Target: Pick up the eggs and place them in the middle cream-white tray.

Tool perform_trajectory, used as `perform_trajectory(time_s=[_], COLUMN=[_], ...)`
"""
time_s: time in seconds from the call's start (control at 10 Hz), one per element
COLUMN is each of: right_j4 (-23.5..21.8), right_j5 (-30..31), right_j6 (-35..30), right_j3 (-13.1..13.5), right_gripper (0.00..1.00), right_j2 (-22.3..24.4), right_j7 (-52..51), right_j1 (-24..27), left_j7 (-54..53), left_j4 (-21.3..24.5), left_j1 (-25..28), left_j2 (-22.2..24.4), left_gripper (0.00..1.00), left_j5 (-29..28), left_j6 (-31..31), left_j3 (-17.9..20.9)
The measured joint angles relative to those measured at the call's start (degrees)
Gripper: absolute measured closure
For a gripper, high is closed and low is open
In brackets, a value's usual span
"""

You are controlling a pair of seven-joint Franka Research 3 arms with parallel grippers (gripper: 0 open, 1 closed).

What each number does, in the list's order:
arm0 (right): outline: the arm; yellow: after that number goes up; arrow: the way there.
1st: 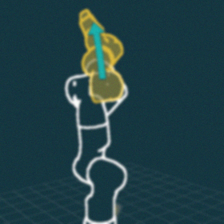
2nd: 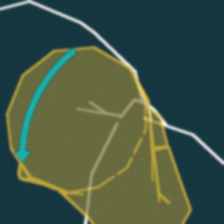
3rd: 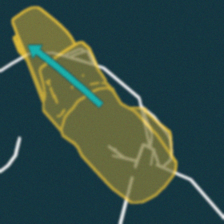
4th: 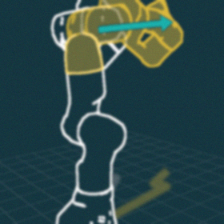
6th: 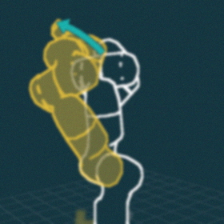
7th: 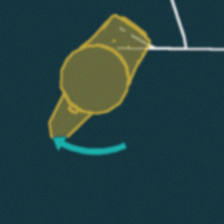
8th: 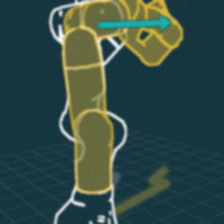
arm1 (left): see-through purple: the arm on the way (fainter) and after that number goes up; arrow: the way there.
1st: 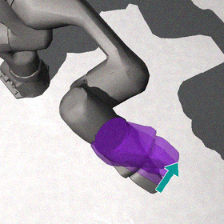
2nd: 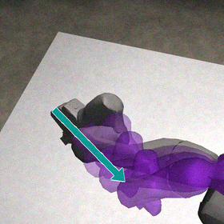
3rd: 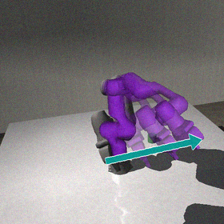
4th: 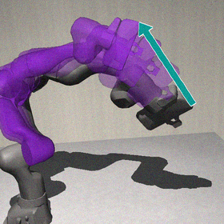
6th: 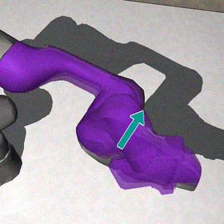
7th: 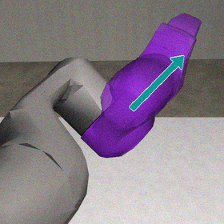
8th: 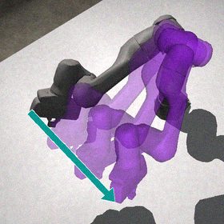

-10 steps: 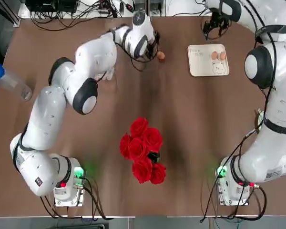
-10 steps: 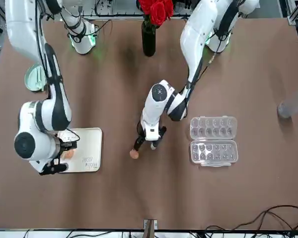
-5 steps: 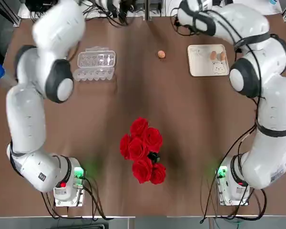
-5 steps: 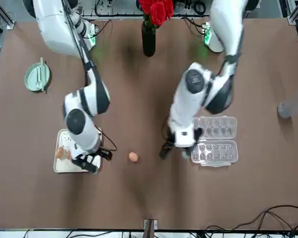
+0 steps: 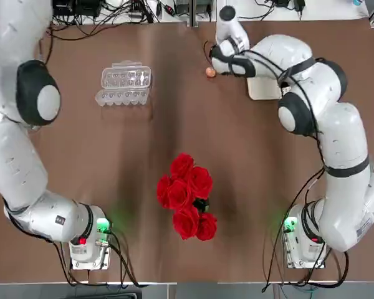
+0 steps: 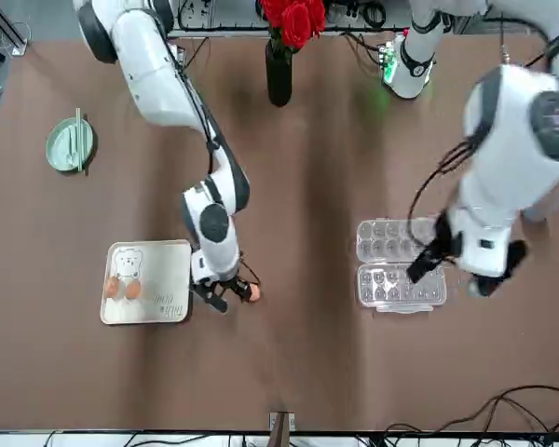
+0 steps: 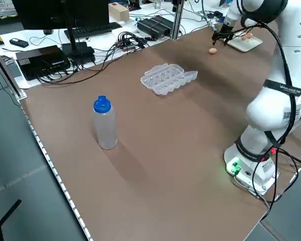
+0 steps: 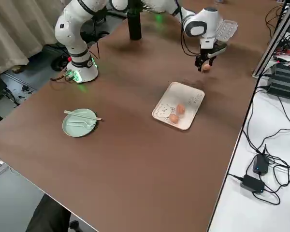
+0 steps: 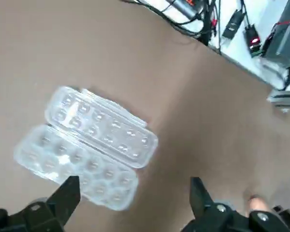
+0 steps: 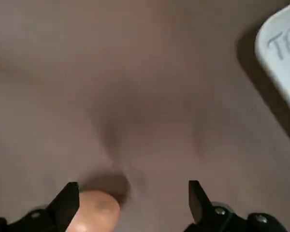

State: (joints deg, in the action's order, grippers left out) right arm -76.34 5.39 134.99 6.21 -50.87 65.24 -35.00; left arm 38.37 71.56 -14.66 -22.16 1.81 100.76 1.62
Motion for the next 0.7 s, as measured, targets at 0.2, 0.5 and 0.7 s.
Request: perform_trajectory(time_s=[0.2,0.5,0.7], right_j4=[0.34,0.52,2.03], right_j5=[0.44,0.47,0.48], right_j6=[0.58,0.58,0.82], right_j3=[0.06,0.07,0.08], right_gripper=[0.00,0.00,0.00], right_j2=[-0.18,-0.25,-1.11], right_j7=[1.04,1.34,3.05], right_j1=[-0.58,-1.34,-2.44], left_j7=[-13.39,-27.25,-29.87], left_j4=[0.33,3.16,9.56], left_j1=[3.60,5.97,6.91], left_j2=[2.18,8.77,15.30], left_gripper=[0.00,0.00,0.00], left_j5=[0.00,-0.18,-1.50], left_j6=[-3.09,-8.07,-8.83], left_j3=[-0.40,-1.04,-2.39])
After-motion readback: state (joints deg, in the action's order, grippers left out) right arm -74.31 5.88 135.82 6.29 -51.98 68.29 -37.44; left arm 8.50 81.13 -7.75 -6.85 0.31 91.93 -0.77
